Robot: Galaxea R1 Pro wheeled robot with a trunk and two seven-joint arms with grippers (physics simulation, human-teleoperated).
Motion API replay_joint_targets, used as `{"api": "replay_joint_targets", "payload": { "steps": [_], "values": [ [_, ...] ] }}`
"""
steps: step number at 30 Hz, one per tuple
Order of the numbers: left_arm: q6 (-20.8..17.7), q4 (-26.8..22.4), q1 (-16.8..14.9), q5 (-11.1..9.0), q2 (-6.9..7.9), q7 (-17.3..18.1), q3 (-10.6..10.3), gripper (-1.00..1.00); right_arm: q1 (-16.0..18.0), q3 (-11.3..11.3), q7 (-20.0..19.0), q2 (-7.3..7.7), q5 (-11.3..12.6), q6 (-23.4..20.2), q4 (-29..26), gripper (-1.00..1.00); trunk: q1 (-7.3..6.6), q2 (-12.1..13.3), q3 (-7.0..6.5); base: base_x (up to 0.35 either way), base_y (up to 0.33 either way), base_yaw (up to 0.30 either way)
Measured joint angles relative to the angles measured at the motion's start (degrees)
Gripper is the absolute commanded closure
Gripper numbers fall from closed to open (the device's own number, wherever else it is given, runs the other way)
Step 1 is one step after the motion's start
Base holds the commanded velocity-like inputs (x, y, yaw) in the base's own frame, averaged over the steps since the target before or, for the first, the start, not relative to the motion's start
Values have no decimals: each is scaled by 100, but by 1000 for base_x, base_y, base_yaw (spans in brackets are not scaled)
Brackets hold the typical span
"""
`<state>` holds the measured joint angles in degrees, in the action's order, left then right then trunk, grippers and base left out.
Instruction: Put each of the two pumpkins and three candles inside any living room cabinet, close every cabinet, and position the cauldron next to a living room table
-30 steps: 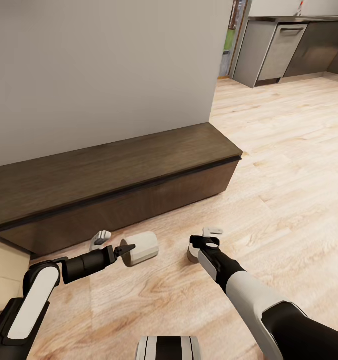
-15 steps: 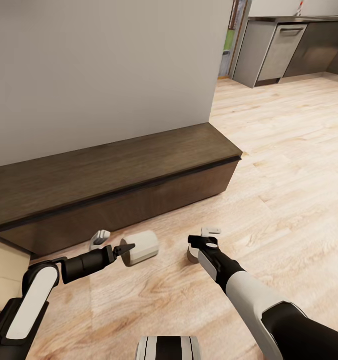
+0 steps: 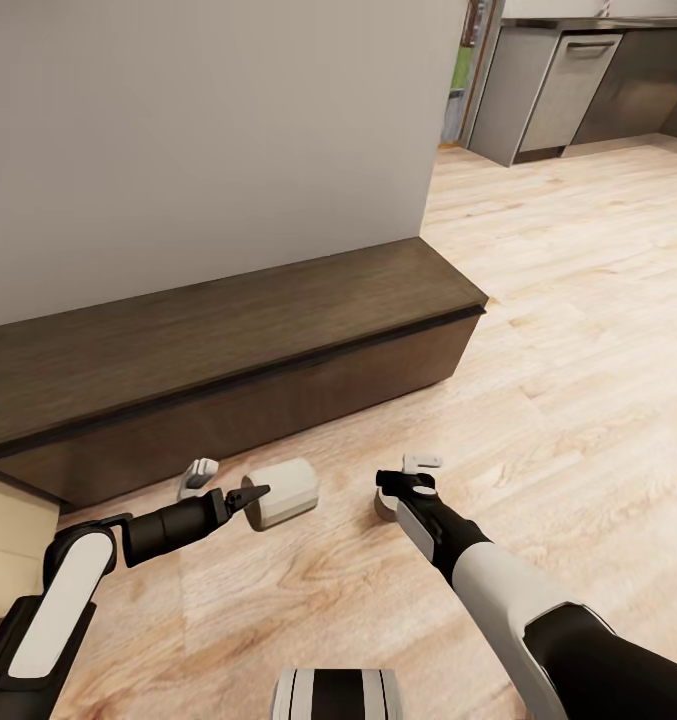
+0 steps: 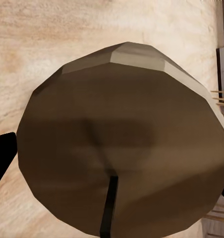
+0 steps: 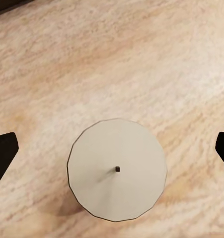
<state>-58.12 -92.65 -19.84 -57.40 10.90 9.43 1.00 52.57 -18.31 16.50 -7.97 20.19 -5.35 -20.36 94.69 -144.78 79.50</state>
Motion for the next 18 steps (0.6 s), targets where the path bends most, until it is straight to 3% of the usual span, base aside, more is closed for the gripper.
{"api": "replay_joint_targets", "payload": {
  "steps": [18],
  "values": [
    [7,0,0,12,0,-1,13,100,-3,-8,-7,2,-4,17,0,-100,29,-14,243,0,0,0]
  ]
}}
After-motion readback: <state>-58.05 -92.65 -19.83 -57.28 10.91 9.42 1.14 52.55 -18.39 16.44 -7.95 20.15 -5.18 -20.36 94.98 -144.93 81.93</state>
